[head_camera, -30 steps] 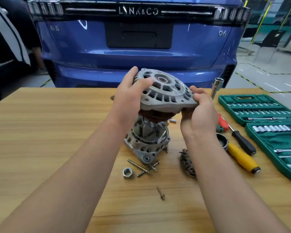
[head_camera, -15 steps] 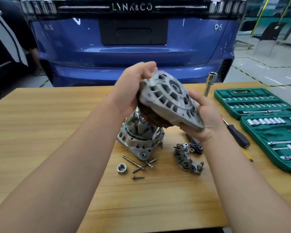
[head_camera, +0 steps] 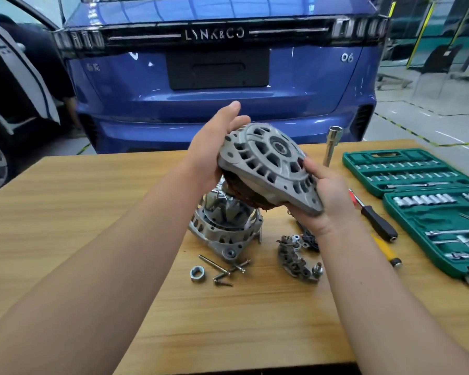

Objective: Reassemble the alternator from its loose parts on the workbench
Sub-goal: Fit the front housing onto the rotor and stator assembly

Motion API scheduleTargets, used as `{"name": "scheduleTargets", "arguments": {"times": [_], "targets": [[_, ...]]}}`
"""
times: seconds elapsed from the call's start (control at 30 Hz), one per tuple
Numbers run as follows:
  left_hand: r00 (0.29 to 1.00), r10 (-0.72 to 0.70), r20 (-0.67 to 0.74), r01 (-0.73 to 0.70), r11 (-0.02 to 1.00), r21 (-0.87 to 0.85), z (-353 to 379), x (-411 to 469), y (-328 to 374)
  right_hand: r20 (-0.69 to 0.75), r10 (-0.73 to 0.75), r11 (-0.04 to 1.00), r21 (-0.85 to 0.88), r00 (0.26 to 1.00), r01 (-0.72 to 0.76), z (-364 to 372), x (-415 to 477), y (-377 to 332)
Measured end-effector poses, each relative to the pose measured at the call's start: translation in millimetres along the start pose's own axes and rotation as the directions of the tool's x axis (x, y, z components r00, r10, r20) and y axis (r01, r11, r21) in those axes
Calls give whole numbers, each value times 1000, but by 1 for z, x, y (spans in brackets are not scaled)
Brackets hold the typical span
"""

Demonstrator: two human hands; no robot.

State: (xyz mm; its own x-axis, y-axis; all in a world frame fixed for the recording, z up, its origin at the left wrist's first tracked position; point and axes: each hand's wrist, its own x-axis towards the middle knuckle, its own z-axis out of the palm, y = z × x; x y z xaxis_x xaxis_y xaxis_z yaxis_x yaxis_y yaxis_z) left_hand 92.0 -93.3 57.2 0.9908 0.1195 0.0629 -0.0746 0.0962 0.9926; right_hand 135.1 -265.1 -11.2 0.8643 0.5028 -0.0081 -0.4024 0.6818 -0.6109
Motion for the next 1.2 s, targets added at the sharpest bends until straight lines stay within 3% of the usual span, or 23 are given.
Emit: {"name": "scheduleTargets", "arguments": {"times": [0.17, 0.33, 0.8, 1.03, 1.2], "targets": [[996, -71, -53, 70, 997, -34, -28, 11, -7, -121, 28, 981, -188, 992, -50, 8, 15, 18], [990, -90, -105, 74, 986, -149, -41, 17, -23, -128, 2, 977, -212, 992, -29, 8, 28, 24], [963, -58, -262, 63, 998, 9, -39, 39, -17, -186, 126, 945, -277, 975, -175, 24, 59, -16], [946, -206, -251, 194, 978, -71, -51, 68, -1, -280, 147, 942, -252, 949, -221, 43, 77, -15], [904, -323, -281, 293, 945, -143, -68, 80, -6, -272, 172, 892, -364, 947, -266, 49, 82, -11]]}}
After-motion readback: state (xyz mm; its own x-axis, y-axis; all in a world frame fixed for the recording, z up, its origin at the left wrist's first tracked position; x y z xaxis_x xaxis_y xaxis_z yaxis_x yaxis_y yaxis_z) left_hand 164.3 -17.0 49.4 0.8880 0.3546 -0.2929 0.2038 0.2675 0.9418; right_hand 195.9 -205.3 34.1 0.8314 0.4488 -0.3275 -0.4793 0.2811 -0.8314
